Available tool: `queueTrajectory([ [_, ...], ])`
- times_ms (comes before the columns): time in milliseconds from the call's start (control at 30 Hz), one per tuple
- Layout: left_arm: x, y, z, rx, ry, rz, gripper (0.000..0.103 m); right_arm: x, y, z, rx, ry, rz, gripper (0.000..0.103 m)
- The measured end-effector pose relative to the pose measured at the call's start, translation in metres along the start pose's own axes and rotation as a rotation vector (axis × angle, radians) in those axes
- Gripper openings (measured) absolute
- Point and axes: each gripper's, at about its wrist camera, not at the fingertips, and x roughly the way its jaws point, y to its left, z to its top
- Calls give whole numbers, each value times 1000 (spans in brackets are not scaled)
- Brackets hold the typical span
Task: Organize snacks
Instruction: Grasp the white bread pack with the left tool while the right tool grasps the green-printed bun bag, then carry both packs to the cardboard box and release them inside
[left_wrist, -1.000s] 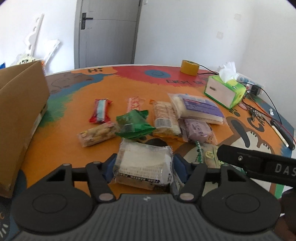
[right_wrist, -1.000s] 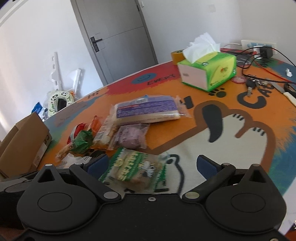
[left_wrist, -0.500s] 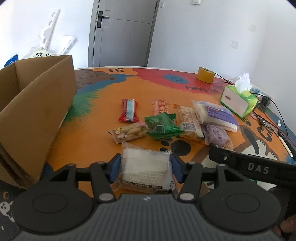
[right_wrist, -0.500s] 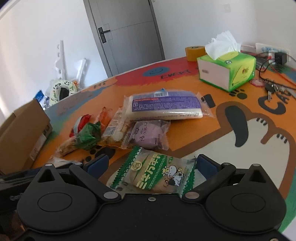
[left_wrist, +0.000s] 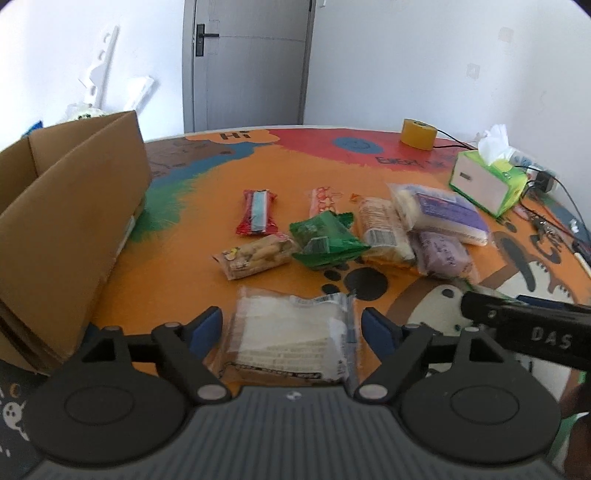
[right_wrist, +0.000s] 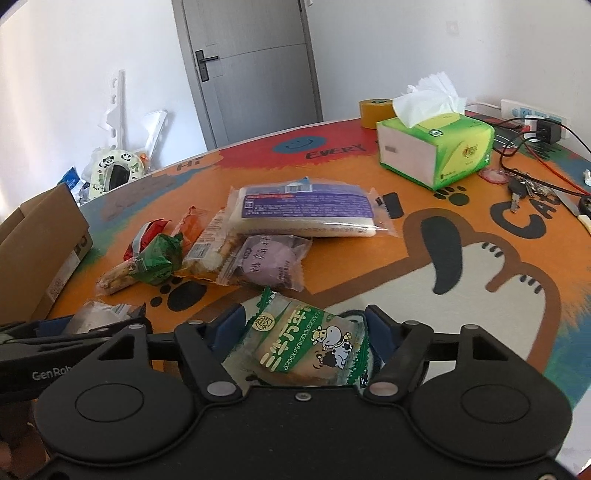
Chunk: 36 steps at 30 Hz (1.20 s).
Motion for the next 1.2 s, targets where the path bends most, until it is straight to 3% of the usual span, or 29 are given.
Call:
queueTrajectory([
  [133,-1,2,-3,17,-14,7,75,-1,-1,-1,39,8,11,95],
  [233,-2,6,-3,15,-26,1,67,1,6,-4,8,22,-20,97],
  [300,-4,10,-3,-1,-29,-8,65,0,11,-5,-11,30,-48,96],
  [400,-7,12,-4,-23,-39,-22,61,-1,19,-10,-64,23,-93,84],
  [467,-10,13,-3,-31,-46,-30,55,-4,21,-10,-70,18,-89,71],
  [567,-14,13,-3,-38,-28,-58,55,-9,19,-9,-51,21,-65,63],
  [733,-26,13,-6,-46,-40,-70,54,-23,19,-10,-32,-9,-53,62],
  [1200,-92,28,-5,-66,-164,-51,54,-76,37,-6,-20,-120,3,62],
])
